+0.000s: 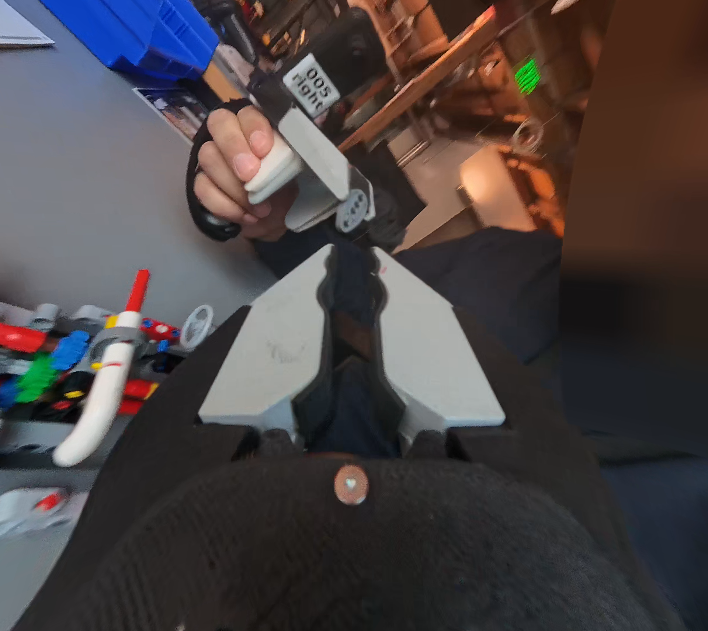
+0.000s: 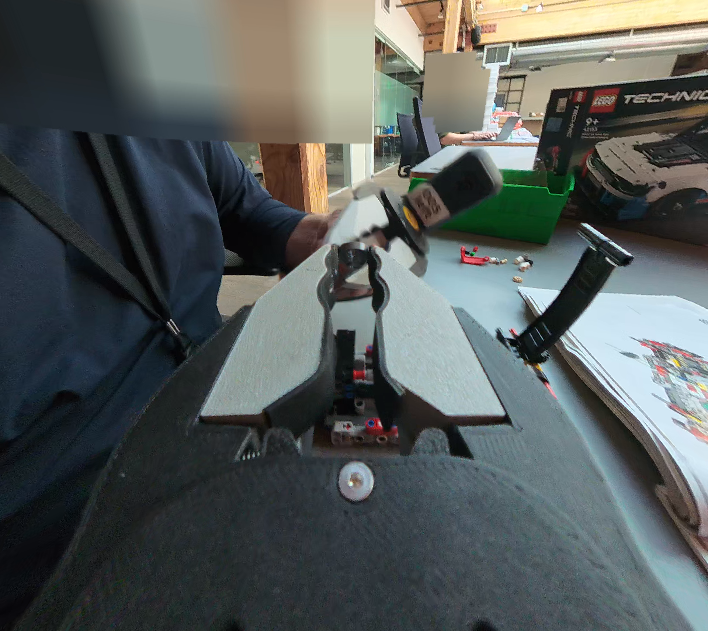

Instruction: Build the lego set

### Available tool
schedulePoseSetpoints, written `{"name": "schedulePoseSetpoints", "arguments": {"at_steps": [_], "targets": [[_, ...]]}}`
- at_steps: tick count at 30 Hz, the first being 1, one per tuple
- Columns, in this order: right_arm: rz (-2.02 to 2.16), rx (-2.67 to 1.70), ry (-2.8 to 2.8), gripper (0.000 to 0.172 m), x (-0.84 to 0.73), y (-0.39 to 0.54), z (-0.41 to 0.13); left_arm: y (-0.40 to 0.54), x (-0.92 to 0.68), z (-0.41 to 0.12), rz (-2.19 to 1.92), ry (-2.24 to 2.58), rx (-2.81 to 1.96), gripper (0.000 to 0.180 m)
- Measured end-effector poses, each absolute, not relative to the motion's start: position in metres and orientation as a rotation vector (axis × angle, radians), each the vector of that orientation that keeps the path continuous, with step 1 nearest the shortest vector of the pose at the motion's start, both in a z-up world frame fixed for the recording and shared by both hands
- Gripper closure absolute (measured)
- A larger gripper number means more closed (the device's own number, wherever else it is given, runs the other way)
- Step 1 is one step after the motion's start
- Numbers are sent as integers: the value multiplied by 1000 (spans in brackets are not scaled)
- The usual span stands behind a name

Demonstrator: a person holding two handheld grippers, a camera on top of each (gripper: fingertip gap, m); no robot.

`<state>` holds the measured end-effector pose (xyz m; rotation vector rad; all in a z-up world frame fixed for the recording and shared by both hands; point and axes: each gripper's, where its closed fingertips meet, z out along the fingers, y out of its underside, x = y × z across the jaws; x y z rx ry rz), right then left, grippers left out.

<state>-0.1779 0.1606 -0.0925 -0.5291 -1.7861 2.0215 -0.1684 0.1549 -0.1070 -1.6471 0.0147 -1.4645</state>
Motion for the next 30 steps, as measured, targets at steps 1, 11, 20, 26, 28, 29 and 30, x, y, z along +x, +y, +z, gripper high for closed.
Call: {"name": "schedulePoseSetpoints", "arguments": {"at_steps": [1, 11, 20, 26, 28, 29, 30], "targets": [[1991, -557, -1800, 159, -180, 165, -96, 152, -172, -108, -1385, 81, -1700, 161], [1690, -845, -1938, 159, -205, 196, -145, 147, -298, -146, -470, 177, -1991, 156], [1516, -901, -1988, 159, -214, 214, -172, 155, -331, -170, -346, 120, -1846, 154], [1584, -890, -1938, 160, -219, 223, -165, 149, -337, -165, -210, 180, -1816, 155], [1634, -870, -1965, 159, -218, 219, -164, 149, -336, -171, -151, 205, -1853, 155], [1640, -863, -1981, 160, -218, 217, -165, 150, -336, -173, -115, 218, -1864, 154], [1640, -858, -1998, 160, -219, 215, -166, 150, -336, -175, -89, 232, -1871, 154]]}}
